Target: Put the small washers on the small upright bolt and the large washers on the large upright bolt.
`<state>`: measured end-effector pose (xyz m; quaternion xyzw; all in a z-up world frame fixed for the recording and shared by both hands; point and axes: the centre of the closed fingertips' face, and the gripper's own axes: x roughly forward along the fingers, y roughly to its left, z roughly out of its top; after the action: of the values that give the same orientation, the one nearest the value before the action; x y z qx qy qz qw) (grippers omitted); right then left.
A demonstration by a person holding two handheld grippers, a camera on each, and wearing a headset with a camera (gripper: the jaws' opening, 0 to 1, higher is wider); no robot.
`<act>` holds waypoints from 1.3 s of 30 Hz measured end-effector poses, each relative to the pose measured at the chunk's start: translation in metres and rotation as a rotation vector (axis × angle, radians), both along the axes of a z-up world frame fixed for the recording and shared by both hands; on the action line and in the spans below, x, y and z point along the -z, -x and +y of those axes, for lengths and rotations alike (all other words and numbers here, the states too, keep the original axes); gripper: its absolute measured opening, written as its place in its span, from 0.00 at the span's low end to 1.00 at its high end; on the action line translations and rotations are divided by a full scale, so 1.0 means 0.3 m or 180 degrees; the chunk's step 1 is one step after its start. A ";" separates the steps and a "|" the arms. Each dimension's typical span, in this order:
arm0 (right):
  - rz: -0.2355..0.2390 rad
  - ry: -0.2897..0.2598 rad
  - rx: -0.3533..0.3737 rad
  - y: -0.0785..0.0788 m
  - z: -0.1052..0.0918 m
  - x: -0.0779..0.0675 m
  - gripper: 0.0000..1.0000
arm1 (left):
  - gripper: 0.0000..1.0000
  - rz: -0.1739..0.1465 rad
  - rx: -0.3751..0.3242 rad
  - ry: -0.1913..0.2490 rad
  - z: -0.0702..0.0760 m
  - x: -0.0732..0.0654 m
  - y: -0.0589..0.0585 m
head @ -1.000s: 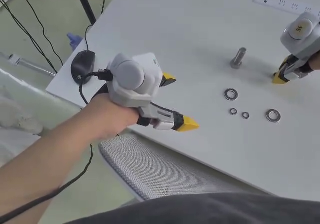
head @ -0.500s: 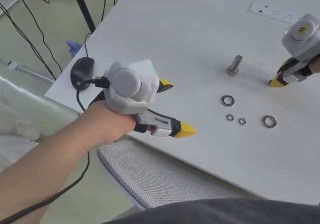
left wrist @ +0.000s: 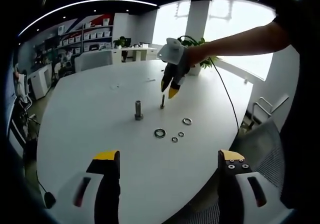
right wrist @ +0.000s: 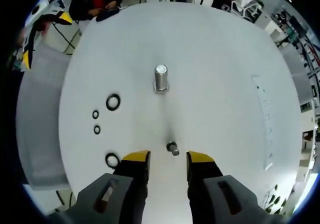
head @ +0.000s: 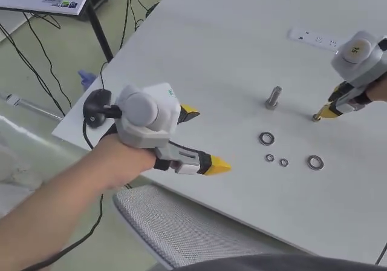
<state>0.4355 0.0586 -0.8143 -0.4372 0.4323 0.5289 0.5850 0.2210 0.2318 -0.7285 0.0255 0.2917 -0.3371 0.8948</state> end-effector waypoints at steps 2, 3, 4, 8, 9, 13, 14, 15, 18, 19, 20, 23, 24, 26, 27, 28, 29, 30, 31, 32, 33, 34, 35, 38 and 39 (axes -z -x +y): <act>-0.0006 -0.0071 0.0040 0.009 0.006 -0.025 0.31 | 0.83 -0.0030 -0.0006 0.0018 -0.005 -0.016 -0.004; -0.0009 -0.0096 0.0043 0.014 0.009 -0.034 0.31 | 0.84 -0.0043 -0.0006 0.0014 -0.006 -0.021 -0.006; -0.0009 -0.0110 0.0036 0.029 0.011 -0.048 0.31 | 0.85 -0.0048 0.0007 -0.0023 -0.009 -0.022 -0.005; -0.0036 -0.0133 -0.0026 0.076 0.014 -0.081 0.31 | 0.93 -0.0199 0.0001 -0.0026 -0.016 -0.036 -0.014; -0.0033 -0.0150 -0.0030 0.089 0.017 -0.086 0.31 | 0.93 -0.0141 -0.0001 -0.0001 -0.020 -0.033 -0.005; -0.0033 -0.0165 -0.0074 0.141 0.029 -0.099 0.30 | 0.96 -0.0089 0.0015 -0.0014 -0.026 -0.016 0.014; -0.0034 -0.0156 -0.0114 0.114 0.030 -0.096 0.30 | 0.96 -0.0067 0.0016 -0.0027 -0.025 -0.011 0.018; -0.0033 -0.0159 -0.0127 0.116 0.033 -0.096 0.30 | 0.97 -0.0050 0.0013 -0.0038 -0.023 -0.006 0.023; -0.0016 -0.0184 -0.0159 0.167 0.044 -0.098 0.30 | 0.98 -0.0085 0.0005 -0.0041 -0.023 -0.011 0.030; -0.0010 -0.0196 -0.0175 0.188 0.049 -0.096 0.30 | 0.98 -0.0091 0.0002 -0.0033 -0.025 -0.013 0.031; 0.0000 -0.0209 -0.0186 0.209 0.053 -0.094 0.30 | 0.98 -0.0086 -0.0001 -0.0027 -0.027 -0.013 0.034; 0.0025 -0.0224 -0.0241 0.259 0.059 -0.083 0.30 | 0.99 -0.0081 0.0010 -0.0038 -0.032 -0.012 0.041; 0.0028 -0.0204 -0.0267 0.273 0.056 -0.079 0.30 | 0.99 -0.0083 0.0010 -0.0035 -0.032 -0.013 0.044; 0.0021 -0.0173 -0.0302 0.293 0.051 -0.075 0.30 | 0.99 -0.0086 -0.0004 -0.0029 -0.029 -0.014 0.043; 0.0040 -0.0164 -0.0300 0.309 0.048 -0.074 0.30 | 0.99 -0.0081 -0.0008 -0.0026 -0.029 -0.014 0.042; 0.0065 -0.0153 -0.0286 0.321 0.045 -0.074 0.30 | 0.98 -0.0072 -0.0008 -0.0030 -0.029 -0.013 0.042; 0.0069 -0.0160 -0.0288 0.330 0.044 -0.074 0.30 | 0.98 -0.0066 -0.0006 -0.0036 -0.028 -0.012 0.042; 0.0076 -0.0165 -0.0296 0.344 0.043 -0.073 0.31 | 0.98 -0.0064 -0.0004 -0.0049 -0.029 -0.010 0.041; 0.0084 -0.0167 -0.0304 0.357 0.043 -0.071 0.31 | 0.97 -0.0068 -0.0002 -0.0042 -0.030 -0.010 0.039; 0.0092 -0.0169 -0.0303 0.365 0.042 -0.069 0.32 | 0.97 -0.0068 -0.0008 -0.0016 -0.032 -0.010 0.038; 0.0103 -0.0175 -0.0301 0.374 0.043 -0.068 0.32 | 0.97 -0.0054 -0.0026 0.0012 -0.033 -0.008 0.036; 0.0126 -0.0191 -0.0298 0.387 0.045 -0.066 0.32 | 0.97 -0.0058 -0.0026 0.0005 -0.033 -0.008 0.035; 0.0137 -0.0198 -0.0297 0.395 0.046 -0.065 0.32 | 0.97 -0.0070 -0.0022 -0.0016 -0.030 -0.007 0.033; 0.0172 -0.0208 -0.0294 0.424 0.050 -0.057 0.33 | 0.96 -0.0075 -0.0003 -0.0029 -0.032 -0.005 0.035; 0.0190 -0.0215 -0.0294 0.432 0.052 -0.054 0.34 | 0.95 -0.0072 0.0004 -0.0032 -0.033 -0.004 0.036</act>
<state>0.3058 0.0741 -0.7981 -0.4208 0.4107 0.5825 0.5612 0.2102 0.2218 -0.7275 0.0340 0.2833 -0.3359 0.8976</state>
